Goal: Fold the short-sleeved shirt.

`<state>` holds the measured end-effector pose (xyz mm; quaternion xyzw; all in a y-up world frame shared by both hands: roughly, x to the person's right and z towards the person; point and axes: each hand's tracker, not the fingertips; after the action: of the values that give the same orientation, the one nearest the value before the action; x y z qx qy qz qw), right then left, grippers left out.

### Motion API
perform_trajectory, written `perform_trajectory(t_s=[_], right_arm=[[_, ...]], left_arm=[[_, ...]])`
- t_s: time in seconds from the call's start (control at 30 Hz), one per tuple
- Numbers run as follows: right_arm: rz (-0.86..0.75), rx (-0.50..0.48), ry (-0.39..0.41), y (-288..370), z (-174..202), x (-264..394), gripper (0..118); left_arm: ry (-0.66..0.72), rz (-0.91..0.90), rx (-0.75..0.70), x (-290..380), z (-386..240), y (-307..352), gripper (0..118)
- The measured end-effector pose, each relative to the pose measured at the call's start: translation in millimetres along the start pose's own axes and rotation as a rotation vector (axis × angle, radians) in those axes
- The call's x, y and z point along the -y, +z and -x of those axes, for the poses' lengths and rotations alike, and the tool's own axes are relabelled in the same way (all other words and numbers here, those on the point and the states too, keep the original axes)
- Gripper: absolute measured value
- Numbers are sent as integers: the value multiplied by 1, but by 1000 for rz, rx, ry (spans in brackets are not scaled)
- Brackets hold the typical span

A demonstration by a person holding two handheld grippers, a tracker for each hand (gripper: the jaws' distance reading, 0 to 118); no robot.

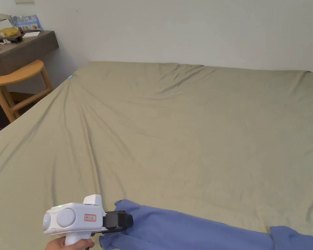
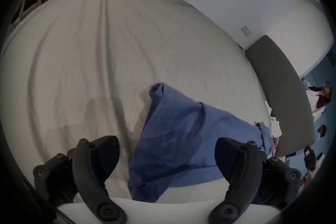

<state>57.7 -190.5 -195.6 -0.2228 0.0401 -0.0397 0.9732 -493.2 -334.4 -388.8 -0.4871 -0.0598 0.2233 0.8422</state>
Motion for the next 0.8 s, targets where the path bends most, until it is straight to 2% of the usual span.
perform_trajectory(t_s=[0.1, 0.2, 0.23, 0.27, 0.3, 0.33, 0.37, 0.4, 0.47, 0.53, 0.6, 0.7, 0.8], right_arm=[[13, -1, -1, -1, 0, 2, 0], [22, 2, 1, -2, 0, 3, 0], [25, 2, -1, -2, -1, 3, 0], [28, 1, -4, -3, -2, 4, 0], [28, -1, -9, -4, -3, 4, 0], [26, -5, -15, -4, -4, 4, 0], [27, -6, -16, -4, -5, 4, 0], [26, -4, -15, -4, -4, 4, 0], [22, 0, -11, -2, -5, 3, 0], [19, -1, -12, 0, -7, 2, 0], [19, 1, -9, 2, -9, 2, 0], [22, 9, -9, 3, -14, 3, 0], [28, 18, -27, 3, -20, 4, 0]], left_arm=[[-48, 82, -50, 11, -11, -13, 95], [-244, 80, -168, 22, -37, -17, 89], [-281, 87, -187, 23, -41, -18, 89], [-303, 91, -218, 23, -46, -17, 84], [-310, 97, -225, 21, -50, -15, 74], [-281, 121, -122, 18, -51, -12, 56], [-220, 108, -53, 15, -53, -7, 25], [-177, 67, -57, 14, -58, -4, 16], [-249, 50, -114, 10, -66, -2, 16], [-260, 12, -120, 6, -76, 5, 16], [-279, -6, -59, 6, -93, 14, 16], [-378, -18, -26, 11, -136, 17, 16], [-426, -8, 50, 21, -187, 1, 16]])
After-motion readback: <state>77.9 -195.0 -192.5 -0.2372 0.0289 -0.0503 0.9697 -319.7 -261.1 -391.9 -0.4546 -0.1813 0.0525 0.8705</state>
